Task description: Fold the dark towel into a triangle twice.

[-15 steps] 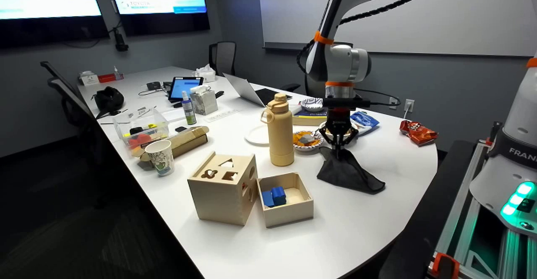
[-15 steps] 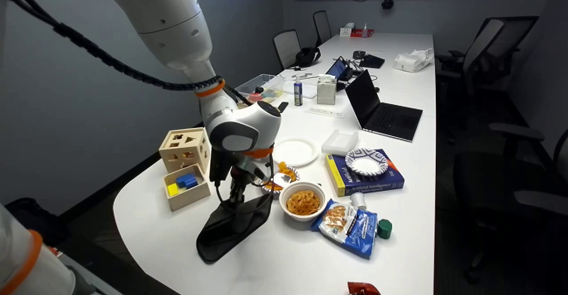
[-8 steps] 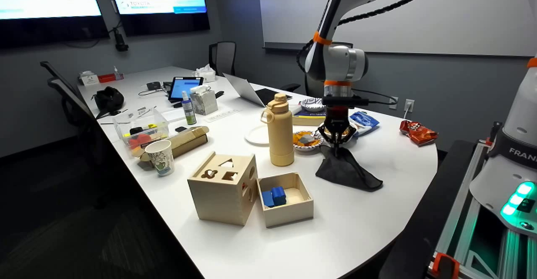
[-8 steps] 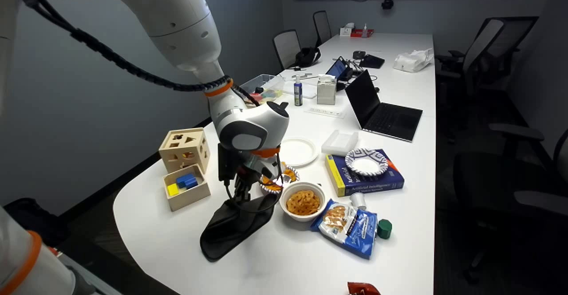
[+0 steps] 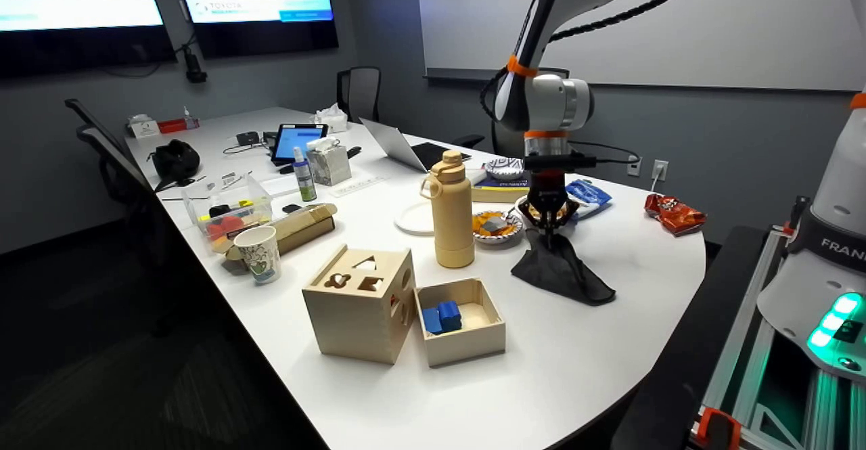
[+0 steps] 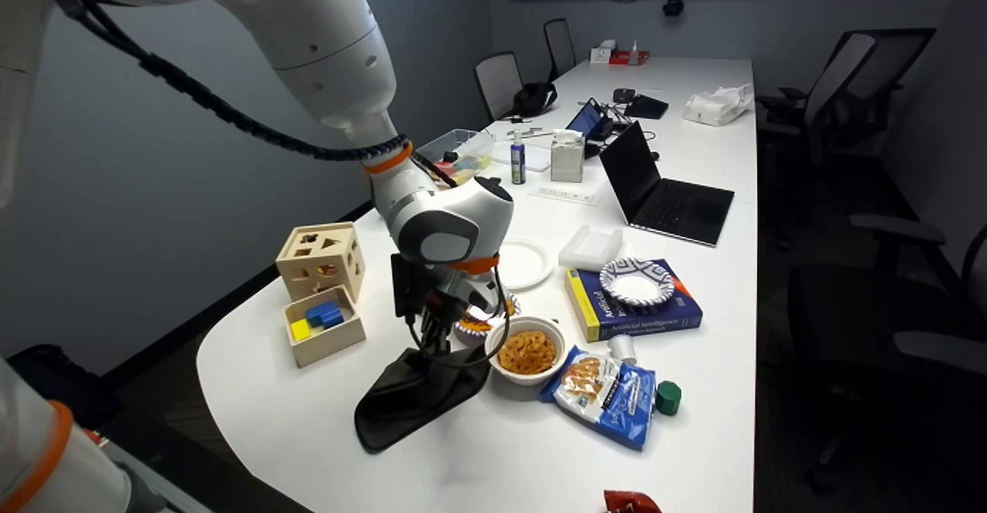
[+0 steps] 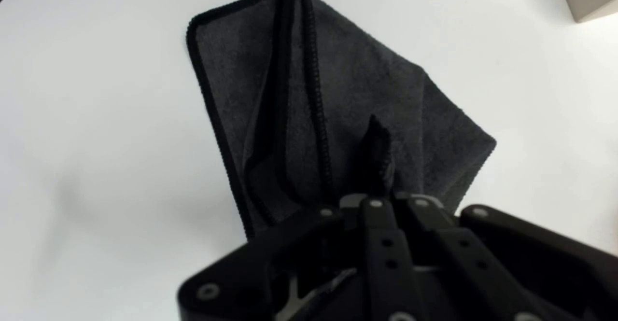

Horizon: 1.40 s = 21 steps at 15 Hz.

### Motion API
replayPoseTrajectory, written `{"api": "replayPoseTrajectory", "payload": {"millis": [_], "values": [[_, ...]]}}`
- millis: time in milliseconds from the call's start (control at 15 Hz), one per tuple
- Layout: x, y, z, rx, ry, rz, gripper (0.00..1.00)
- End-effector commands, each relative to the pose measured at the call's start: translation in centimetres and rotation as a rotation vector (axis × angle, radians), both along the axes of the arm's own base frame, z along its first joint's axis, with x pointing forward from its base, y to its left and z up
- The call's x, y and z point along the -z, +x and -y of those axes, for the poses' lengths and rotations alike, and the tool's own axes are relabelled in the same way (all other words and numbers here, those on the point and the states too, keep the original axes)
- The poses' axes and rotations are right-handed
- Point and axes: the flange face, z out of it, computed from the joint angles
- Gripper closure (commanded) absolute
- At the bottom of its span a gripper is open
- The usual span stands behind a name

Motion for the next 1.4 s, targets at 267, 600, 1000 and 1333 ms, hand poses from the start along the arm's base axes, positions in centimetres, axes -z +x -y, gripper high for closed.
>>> {"api": "replayPoseTrajectory", "payload": {"millis": [267, 600, 1000, 1333], "values": [[0.7, 1.1, 0.6, 0.026, -0.073, -0.040, 0.49], [1.2, 0.4, 1.6, 0.088, -0.129, -0.082, 0.85], [0.7, 0.0, 2.1, 0.152, -0.166, -0.086, 0.44], [0.7, 0.2, 1.9, 0.181, -0.193, -0.088, 0.06]]}}
